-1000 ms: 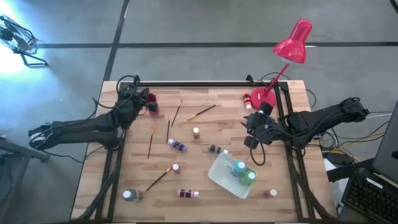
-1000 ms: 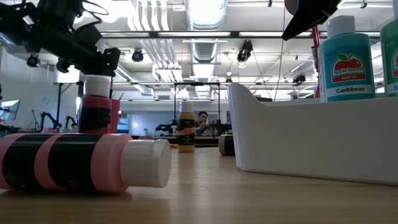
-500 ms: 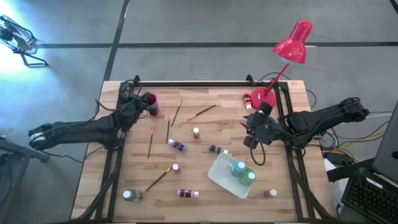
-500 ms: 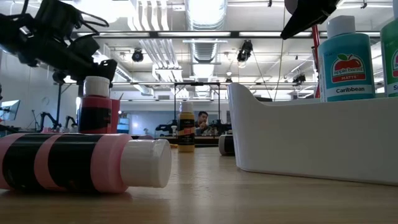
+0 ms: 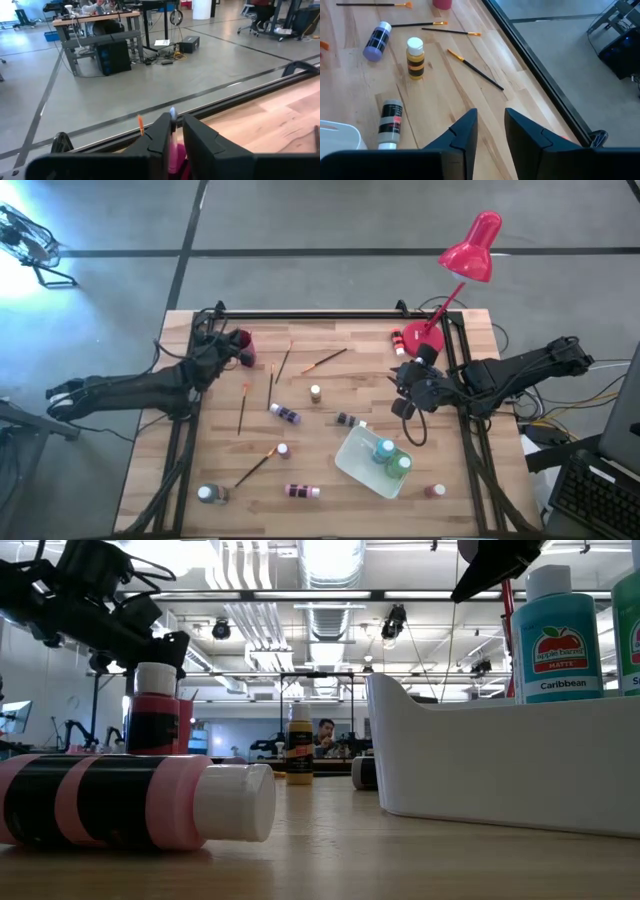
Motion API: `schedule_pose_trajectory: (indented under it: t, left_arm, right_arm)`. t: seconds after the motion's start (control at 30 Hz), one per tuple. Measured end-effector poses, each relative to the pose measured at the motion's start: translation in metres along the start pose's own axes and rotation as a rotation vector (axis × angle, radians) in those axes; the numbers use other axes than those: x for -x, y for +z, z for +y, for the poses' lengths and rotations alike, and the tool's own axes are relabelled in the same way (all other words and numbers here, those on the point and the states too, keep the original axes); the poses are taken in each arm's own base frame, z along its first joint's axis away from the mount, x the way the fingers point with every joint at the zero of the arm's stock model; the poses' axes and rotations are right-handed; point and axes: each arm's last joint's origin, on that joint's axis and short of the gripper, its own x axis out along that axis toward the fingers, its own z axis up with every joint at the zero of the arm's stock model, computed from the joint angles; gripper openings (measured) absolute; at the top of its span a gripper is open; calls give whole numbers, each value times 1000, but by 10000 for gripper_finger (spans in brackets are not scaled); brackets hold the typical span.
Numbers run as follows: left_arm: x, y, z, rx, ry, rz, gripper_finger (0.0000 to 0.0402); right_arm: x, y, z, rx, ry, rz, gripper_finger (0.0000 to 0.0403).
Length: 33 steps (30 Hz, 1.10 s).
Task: Pick & Place Paint Supplies
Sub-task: Put the silver paintbrush into the pink cup, then put the orange paintbrush into the pink cup
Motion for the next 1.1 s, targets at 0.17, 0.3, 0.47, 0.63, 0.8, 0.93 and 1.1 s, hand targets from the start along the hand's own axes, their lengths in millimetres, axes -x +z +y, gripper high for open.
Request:
schedule_pose_trajectory:
  t: [0.17, 0.3, 0.47, 0.63, 0.8, 0.93, 1.1]
  left_arm:
    - [0, 0, 0, -13, -1, 10, 84]
    - [0, -2, 0, -19, -1, 17, 105]
    - [0, 13, -2, -14, -6, -14, 123]
    - [7, 75, -6, -45, -106, -96, 126]
    - [19, 129, -8, -42, -291, 25, 126]
    - [27, 152, -10, -19, -355, 238, 126]
    - [32, 156, -22, 6, -344, 479, 126]
  right_arm:
    - [0, 0, 0, 0, 0, 0, 89]
    - [0, 0, 0, -1, 0, -1, 98]
    - [0, 0, 0, 0, 1, -2, 115]
    - [0, 0, 0, 1, 2, -2, 131]
    - [0, 0, 0, -1, 2, -2, 142]
    - [0, 0, 0, 0, 3, -2, 147]
    - [0, 0, 0, 1, 2, -2, 148]
